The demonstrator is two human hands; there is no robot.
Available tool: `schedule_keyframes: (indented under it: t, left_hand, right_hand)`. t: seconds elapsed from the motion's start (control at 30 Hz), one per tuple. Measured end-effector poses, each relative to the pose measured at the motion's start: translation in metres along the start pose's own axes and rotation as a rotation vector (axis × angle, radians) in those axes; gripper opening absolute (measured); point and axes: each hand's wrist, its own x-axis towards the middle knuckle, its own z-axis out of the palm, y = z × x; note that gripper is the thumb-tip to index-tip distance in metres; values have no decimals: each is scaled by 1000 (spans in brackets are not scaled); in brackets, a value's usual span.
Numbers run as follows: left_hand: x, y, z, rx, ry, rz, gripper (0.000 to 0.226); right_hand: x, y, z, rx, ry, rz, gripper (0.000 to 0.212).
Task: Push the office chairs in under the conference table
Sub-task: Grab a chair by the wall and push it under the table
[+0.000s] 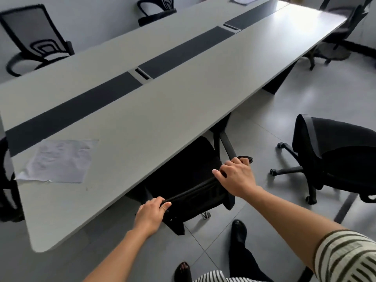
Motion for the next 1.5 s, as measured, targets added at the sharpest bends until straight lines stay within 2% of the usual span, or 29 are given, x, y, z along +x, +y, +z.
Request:
schedule_keyframes:
  t: [0.13, 0.3, 0.47, 0.6, 0.8, 0.97, 1.1, 1.23, 1.33, 1.5]
  left_hand:
    - [30, 28, 6, -46, 33, -113, 41]
    - [56, 73, 17, -86, 90, -229, 43]
    - [82, 100, 16, -102, 154, -307, 42]
    - [111, 106, -2, -37, 139, -349, 42]
    - [134, 86, -22, 35, 206, -323, 38]
    - [140, 60, -32, 81, 122, -284, 36]
    - [133, 48, -32, 138, 153, -169, 52]
    - [127, 28, -31, 239, 149, -87, 45]
    - [123, 18, -33, 224, 130, -37, 50]
    - [125, 19, -41, 158, 127, 34, 62]
  right_hand:
    - [59, 31, -13, 38, -29, -163, 61]
    - [127, 68, -29, 66, -151, -351, 68]
    - [181, 81, -38, 82, -219, -421, 68]
    - [211, 80, -43, 87, -233, -423, 66]
    - [220, 69, -36, 42, -193, -392, 74]
    - [218, 47, -31, 9, -180, -373, 78]
    - [208, 43, -29, 34, -166, -339, 75]
    - [188, 38, -22, 37, -107, -308, 75]
    - [177, 33, -20, 53, -82, -287, 72]
    - [177, 32, -28, 72, -93, -292, 83]
